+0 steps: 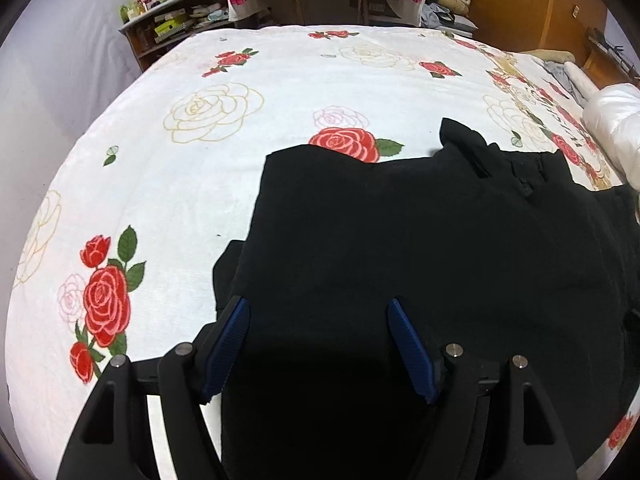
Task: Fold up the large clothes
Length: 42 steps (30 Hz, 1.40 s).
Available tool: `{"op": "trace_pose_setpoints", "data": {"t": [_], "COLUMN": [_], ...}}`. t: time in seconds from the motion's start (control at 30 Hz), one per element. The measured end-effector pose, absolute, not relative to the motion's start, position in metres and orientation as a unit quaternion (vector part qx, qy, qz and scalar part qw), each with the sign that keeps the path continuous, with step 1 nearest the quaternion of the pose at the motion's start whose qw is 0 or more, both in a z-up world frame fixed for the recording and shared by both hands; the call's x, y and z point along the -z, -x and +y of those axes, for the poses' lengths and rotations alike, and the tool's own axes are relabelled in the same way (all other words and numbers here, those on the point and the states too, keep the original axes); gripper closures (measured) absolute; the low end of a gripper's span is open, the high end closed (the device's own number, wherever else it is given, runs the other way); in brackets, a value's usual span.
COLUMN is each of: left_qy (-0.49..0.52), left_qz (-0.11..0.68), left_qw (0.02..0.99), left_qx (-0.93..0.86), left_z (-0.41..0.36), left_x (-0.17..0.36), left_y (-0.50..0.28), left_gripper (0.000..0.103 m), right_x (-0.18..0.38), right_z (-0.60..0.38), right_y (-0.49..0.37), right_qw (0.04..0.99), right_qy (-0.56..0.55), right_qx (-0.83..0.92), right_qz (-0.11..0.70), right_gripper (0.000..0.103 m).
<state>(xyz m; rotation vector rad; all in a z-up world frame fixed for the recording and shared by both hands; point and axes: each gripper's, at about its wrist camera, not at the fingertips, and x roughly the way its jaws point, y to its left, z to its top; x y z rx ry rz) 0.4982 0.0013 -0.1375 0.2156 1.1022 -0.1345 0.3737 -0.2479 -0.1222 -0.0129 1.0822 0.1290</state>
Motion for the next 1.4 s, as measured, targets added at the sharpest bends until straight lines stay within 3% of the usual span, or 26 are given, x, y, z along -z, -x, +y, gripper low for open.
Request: {"op": "trace_pose_setpoints", "data": {"t": [0.23,0.37,0.53,0.7,0.9,1.4], "left_qy": [-0.079,-0.062,-0.044,-0.053,-0.050,-0.004], "left_qz": [0.536,0.541,0.542,0.538,0.546,0.550], "left_qw": [0.838,0.836,0.837,0.838,0.832,0.823], "left_qx": [0.063,0.067,0.060,0.070,0.084,0.143], "left_z": [0.013,0.024,0.038,0.042,0.037,0.043], "left_x": [0.144,0.138,0.136,0.134,0.133,0.109], "left_y": [-0.504,-0.506,-0.504,-0.502,-0.498,-0.480], "left_gripper": [0.025,0.025,0.025,0.025,0.025,0.023], "right_x": [0.157,0.136,0.115,0.159,0.169,0.077], "right_z": [-0.225,-0.217,-0.194,-0.170,-0.161,-0.293], "right_y": [-0.399,-0.404,-0.422,-0.443,-0.445,-0.373], "right_qw": [0.831,0.835,0.853,0.826,0.822,0.874], "right_qy": [0.006,0.043,-0.005,0.002,0.040,-0.077], "right_qx": [-0.058,-0.055,-0.092,-0.078,-0.068,-0.041], "right_qz": [0.552,0.546,0.513,0.558,0.564,0.477], "right_gripper": [0.018,0.018,0.018,0.018,0.018,0.018]}}
